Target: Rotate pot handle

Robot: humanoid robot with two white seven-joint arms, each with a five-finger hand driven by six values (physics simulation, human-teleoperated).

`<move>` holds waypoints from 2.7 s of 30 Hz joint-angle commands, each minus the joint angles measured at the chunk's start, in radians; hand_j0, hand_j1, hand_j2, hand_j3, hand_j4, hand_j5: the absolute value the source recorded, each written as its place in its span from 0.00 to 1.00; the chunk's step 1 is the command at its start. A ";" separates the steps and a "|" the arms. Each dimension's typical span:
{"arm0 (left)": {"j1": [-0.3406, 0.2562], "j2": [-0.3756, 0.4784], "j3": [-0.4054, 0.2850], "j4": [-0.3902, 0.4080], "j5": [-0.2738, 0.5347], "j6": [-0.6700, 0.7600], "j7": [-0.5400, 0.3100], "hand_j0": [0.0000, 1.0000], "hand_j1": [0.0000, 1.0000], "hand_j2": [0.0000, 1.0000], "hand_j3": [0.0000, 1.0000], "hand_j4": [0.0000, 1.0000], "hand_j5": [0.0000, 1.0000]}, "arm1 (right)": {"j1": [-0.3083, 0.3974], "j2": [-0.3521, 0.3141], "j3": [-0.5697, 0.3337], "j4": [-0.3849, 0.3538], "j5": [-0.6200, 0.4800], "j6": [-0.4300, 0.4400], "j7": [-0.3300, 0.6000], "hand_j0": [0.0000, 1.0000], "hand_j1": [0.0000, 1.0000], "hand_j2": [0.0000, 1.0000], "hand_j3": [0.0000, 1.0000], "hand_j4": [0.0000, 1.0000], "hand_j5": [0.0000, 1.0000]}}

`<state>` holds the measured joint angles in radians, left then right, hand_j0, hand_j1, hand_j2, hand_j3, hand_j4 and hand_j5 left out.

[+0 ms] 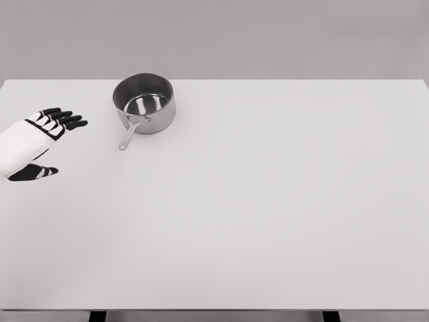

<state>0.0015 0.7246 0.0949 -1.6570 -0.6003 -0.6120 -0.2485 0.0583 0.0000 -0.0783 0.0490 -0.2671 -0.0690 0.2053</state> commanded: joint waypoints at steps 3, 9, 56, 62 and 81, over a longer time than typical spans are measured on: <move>0.000 0.001 0.000 0.003 0.005 0.001 -0.005 1.00 1.00 1.00 1.00 1.00 1.00 | 0.000 0.000 0.000 0.000 0.000 0.000 0.000 1.00 1.00 1.00 1.00 1.00 1.00; -0.055 0.038 -0.001 0.045 0.002 0.001 -0.015 1.00 1.00 1.00 1.00 1.00 1.00 | 0.000 0.000 0.000 0.000 0.000 0.000 0.000 1.00 1.00 1.00 1.00 1.00 1.00; -0.695 -0.223 -0.658 0.266 -0.026 0.001 -0.140 1.00 1.00 1.00 1.00 1.00 1.00 | 0.000 0.000 0.000 0.000 0.000 0.000 0.000 1.00 1.00 1.00 1.00 1.00 1.00; -0.696 -0.240 -0.661 0.292 -0.058 0.001 -0.140 1.00 1.00 1.00 1.00 1.00 1.00 | 0.000 0.000 0.000 0.000 0.000 0.000 0.000 1.00 1.00 1.00 1.00 1.00 1.00; -0.692 -0.286 -0.650 0.416 -0.062 0.001 -0.140 1.00 1.00 1.00 1.00 1.00 1.00 | 0.000 0.000 0.000 0.000 0.000 0.000 0.000 1.00 1.00 1.00 1.00 1.00 1.00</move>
<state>-0.6903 0.4411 -0.5593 -1.2465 -0.6690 -0.6129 -0.3887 0.0568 0.0000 -0.0783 0.0490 -0.2671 -0.0690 0.2053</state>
